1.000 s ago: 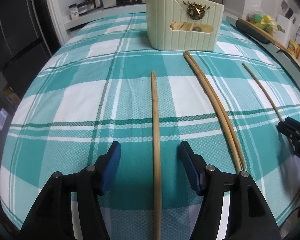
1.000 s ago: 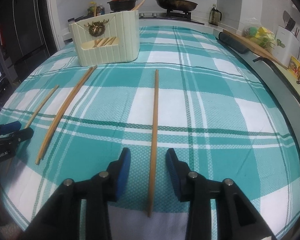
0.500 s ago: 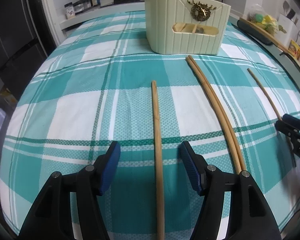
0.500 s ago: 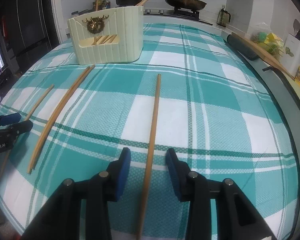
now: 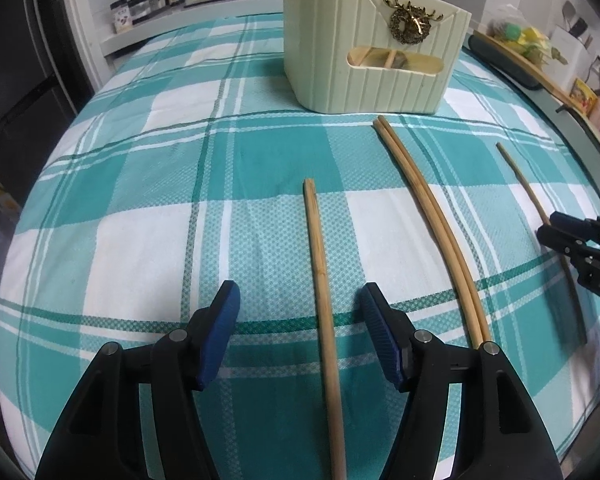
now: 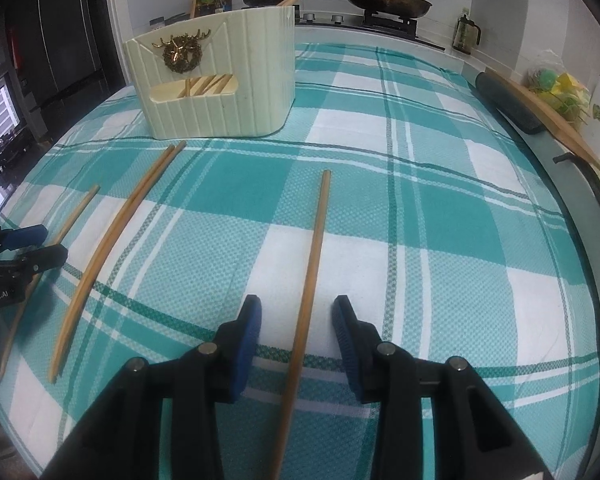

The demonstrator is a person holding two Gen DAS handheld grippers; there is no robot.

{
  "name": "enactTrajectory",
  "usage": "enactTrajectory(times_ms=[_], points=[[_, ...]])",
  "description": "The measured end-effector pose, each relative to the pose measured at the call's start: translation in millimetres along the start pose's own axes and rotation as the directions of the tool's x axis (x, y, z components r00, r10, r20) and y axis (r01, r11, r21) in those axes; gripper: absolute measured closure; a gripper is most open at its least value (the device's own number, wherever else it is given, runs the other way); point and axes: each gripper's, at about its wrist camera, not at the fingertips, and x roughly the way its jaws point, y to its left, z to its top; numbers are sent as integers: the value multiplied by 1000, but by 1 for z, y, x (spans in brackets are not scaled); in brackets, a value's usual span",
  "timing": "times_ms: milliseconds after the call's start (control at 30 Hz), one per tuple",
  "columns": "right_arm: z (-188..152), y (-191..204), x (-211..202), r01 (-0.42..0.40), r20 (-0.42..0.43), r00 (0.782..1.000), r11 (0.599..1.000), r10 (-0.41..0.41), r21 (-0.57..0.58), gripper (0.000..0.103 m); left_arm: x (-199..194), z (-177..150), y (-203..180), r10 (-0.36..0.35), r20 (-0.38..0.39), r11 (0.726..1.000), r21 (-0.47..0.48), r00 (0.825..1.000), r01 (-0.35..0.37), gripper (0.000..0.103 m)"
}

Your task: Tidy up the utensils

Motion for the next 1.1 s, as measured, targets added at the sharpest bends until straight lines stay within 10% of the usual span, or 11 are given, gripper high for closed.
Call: enactTrajectory(times_ms=[200,500,733,1100], points=[[11,-3,7,-25,-32,999,999,25,-24,65,10,16,0,-8,-9,1000,18,1000,8,41],[54,-9,37,-37,-23,999,999,37,-9,68,23,40,3,-14,-3,1000,15,1000,14,71],[78,-12,53,-37,-28,999,999,37,11,95,25,44,-9,-14,8,999,31,1000,13,97],[75,-12,12,-119,93,989,989,111,90,97,-23,46,4,-79,118,994,-60,990,87,98]])
